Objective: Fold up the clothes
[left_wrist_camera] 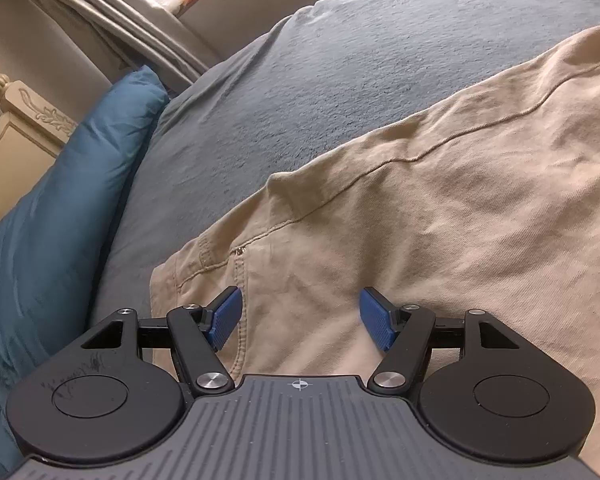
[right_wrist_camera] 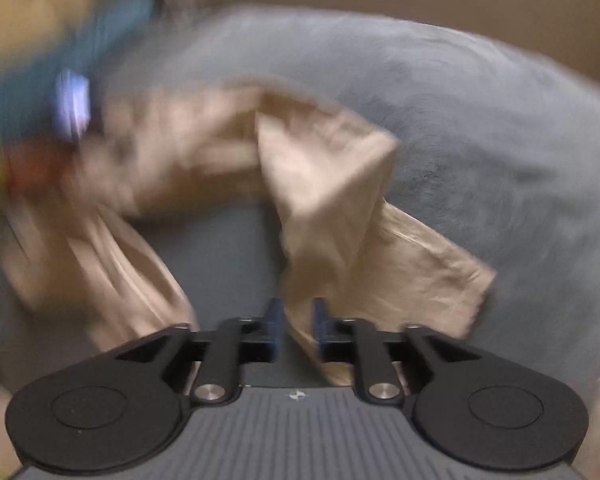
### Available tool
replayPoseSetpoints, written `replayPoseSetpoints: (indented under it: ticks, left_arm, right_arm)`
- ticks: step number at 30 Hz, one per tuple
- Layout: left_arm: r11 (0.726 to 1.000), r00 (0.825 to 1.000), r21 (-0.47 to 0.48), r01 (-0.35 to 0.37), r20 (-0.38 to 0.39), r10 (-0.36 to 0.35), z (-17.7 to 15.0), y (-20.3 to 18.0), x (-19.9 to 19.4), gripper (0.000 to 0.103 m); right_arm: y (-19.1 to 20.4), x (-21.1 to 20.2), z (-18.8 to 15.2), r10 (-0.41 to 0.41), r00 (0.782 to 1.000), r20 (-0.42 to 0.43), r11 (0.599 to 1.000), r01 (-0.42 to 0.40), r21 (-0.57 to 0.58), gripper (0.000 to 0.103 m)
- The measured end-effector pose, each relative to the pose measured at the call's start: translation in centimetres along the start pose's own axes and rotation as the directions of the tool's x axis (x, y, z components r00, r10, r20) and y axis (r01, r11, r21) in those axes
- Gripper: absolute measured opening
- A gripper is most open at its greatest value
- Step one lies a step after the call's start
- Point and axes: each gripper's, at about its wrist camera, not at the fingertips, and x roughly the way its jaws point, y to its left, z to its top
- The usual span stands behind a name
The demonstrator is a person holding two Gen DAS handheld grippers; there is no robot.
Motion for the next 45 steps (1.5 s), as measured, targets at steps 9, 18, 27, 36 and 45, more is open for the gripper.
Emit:
replayPoseSetpoints:
  ticks: [9, 18, 27, 36, 45]
  left_arm:
    - [1.0, 1.0, -0.003, -0.011, 0.008, 0.011, -0.1, -0.2, 0.1, 0.066]
    - [1.0, 0.999, 0.011, -0.027, 0.019, 0.027, -0.3, -0.5, 0.0, 0.066]
    - [0.999, 0.999, 0.015, -0.03, 0.03, 0.03, -0.4, -0.6, -0.1, 0.066]
    - [0.998, 0.998, 0.047, -0.049, 0.034, 0.047, -0.3, -1.1, -0.3, 0.066]
    - [0.997, 0.998, 0.05, -0.059, 0.024, 0.058, -0.2, -1.2, -0.3, 0.066]
  right_arm:
    - [-14.8, 7.5, 0.2, -0.185, 0.983, -0.009, 0.762, 0.149, 0.63, 0.065]
    - [-12.3, 9.2, 2.8, -0.32, 0.947, -0.015, 0.786, 0.274, 0.554, 0.003]
    - [-17.1, 2.8, 13.4, -0.545, 0.818, 0.185, 0.759, 0.387, 0.524, 0.003]
    - [-18.7, 9.8, 18.3, -0.566, 0.801, 0.196, 0.755, 0.407, 0.515, 0.003]
    - [-21.0, 12.3, 20.1, -0.632, 0.772, 0.07, 0.658, 0.488, 0.573, 0.024]
